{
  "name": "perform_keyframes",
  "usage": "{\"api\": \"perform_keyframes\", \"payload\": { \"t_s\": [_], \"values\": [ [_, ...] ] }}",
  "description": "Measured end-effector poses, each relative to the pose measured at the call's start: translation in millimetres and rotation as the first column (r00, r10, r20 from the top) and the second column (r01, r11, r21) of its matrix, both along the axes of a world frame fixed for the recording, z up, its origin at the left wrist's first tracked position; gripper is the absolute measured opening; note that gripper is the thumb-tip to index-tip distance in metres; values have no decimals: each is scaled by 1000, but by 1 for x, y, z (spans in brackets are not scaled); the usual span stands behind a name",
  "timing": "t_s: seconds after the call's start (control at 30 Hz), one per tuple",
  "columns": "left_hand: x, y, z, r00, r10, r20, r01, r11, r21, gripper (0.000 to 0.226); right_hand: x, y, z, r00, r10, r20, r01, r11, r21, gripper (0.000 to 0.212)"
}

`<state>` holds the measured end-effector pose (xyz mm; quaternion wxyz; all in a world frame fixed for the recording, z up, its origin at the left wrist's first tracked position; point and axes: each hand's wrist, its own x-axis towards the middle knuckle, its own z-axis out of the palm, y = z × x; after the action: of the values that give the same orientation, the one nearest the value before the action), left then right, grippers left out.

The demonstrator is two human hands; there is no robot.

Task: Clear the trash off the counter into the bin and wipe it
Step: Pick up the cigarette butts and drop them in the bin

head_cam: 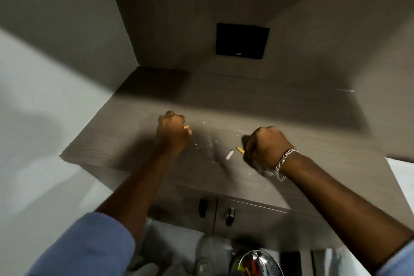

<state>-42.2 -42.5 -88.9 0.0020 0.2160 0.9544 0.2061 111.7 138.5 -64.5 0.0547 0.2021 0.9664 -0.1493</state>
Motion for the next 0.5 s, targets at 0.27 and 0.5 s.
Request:
{"api": "perform_keyframes", "payload": {
  "t_s": [0.27,0.5],
  "values": [
    [0,-3,6,985,-169,-13,170,980,106,18,-4,-13,5,991,28,-133,-52,981,-187,27],
    [47,13,7,967,-194,162,110,900,421,18,-14,-38,-2,927,368,-68,-366,930,45,31]
  ]
}}
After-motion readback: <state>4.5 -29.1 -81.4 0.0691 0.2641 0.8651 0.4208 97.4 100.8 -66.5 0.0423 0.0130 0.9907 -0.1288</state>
